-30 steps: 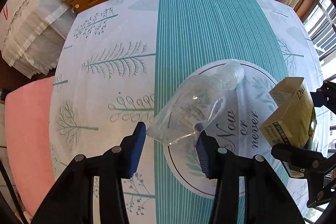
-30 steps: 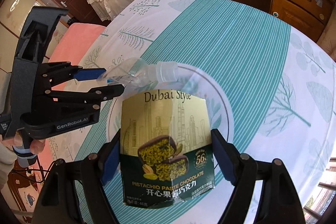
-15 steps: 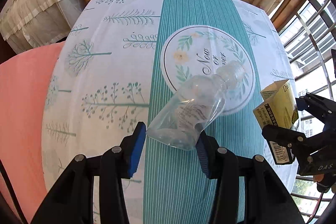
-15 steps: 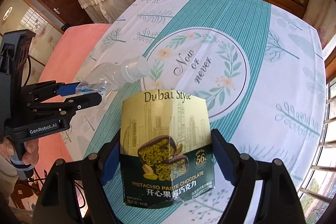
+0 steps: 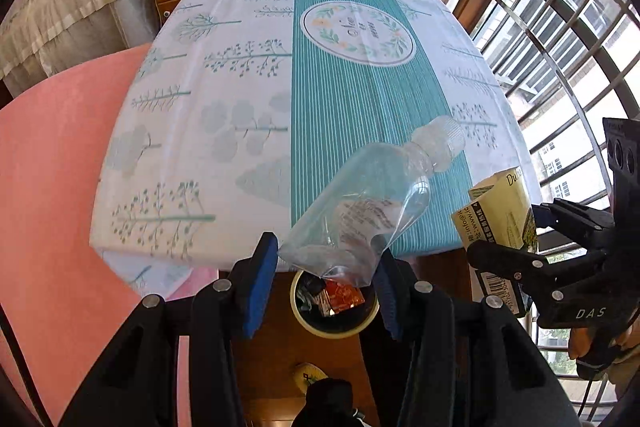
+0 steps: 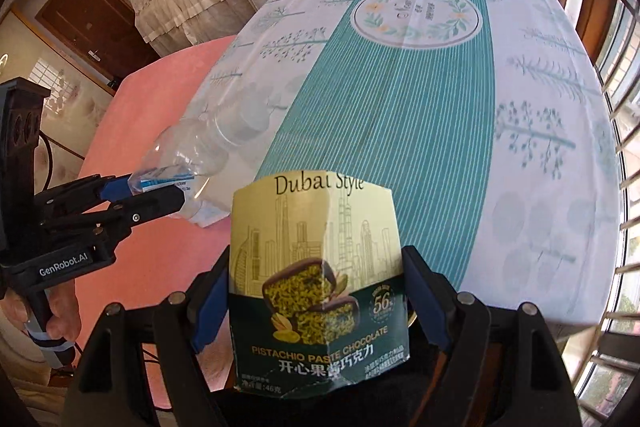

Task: Collect trash
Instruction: 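Carry the bottle and chocolate box down over the trash bin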

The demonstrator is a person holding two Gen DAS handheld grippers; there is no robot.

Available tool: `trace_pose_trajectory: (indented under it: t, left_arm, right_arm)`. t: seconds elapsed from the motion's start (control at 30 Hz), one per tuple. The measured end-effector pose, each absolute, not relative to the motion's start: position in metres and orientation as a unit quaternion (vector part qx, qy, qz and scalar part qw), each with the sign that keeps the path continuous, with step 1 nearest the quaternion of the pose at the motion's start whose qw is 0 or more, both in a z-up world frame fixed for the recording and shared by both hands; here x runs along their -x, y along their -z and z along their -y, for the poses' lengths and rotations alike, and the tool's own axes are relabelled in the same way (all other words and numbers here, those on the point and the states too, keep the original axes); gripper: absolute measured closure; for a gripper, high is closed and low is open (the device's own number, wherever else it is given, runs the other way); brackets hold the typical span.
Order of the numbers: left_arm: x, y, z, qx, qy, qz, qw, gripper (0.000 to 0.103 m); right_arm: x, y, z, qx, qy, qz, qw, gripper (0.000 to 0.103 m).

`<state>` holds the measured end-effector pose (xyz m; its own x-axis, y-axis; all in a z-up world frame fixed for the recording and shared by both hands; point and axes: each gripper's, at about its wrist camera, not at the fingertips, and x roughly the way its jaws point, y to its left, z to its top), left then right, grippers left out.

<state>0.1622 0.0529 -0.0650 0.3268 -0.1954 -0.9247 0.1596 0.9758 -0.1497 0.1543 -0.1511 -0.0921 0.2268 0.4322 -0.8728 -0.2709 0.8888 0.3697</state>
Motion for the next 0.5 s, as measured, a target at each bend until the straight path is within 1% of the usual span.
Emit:
trace_pose_trajectory:
  t: [0.13,0.3,0.5]
  left_arm:
    - [-0.11,0.073,-0.066,0.023,0.116,-0.587,0.801,0.058]
    - [-0.06,0.096,-0.064,0.02,0.127,-0.613,0.779,0.058]
    - [-0.029,0.15,-0.049,0.04,0.141,-0.66,0.737,0.058]
  right_arm:
    - [-0.096,0.108,0.138,-0.078,-0.223,-0.608,0.758,0.023]
    - [-0.05,0.131,0.132,-0.075,-0.218,-0.642,0.732,0.023]
    - [-0.022,0.176,0.148,-0.102,-0.172,-0.673,0.712,0.023]
